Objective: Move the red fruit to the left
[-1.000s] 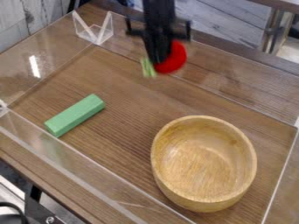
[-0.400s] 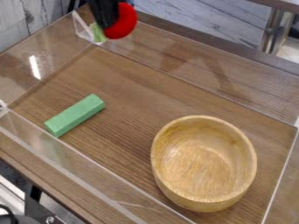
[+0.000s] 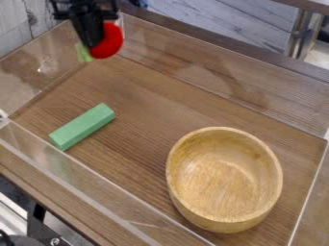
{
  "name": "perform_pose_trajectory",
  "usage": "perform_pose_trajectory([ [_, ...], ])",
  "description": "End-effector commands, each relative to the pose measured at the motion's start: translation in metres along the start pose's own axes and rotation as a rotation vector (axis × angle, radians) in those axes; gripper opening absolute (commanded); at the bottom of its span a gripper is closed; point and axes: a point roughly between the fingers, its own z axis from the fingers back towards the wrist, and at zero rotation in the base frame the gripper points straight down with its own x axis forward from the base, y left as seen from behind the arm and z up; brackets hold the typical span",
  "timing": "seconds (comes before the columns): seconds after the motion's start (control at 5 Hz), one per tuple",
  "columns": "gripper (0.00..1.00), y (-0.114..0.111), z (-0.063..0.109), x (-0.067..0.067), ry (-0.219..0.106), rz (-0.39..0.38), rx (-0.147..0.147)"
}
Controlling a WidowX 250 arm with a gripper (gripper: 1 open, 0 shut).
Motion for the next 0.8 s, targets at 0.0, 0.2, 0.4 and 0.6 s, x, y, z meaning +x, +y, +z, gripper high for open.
perform_pose_trajectory([
  [0.0, 0.0, 0.018, 0.013, 0.019, -0.062, -0.016, 0.035],
  [0.2, 0.0, 0.022, 0.0, 0.018, -0.046, -0.006, 0.036],
  [0.4, 0.0, 0.023, -0.009, 0.014, -0.036, 0.022, 0.027],
  [0.6, 0.0, 0.013, -0.013, 0.017, -0.028, 0.008, 0.03],
])
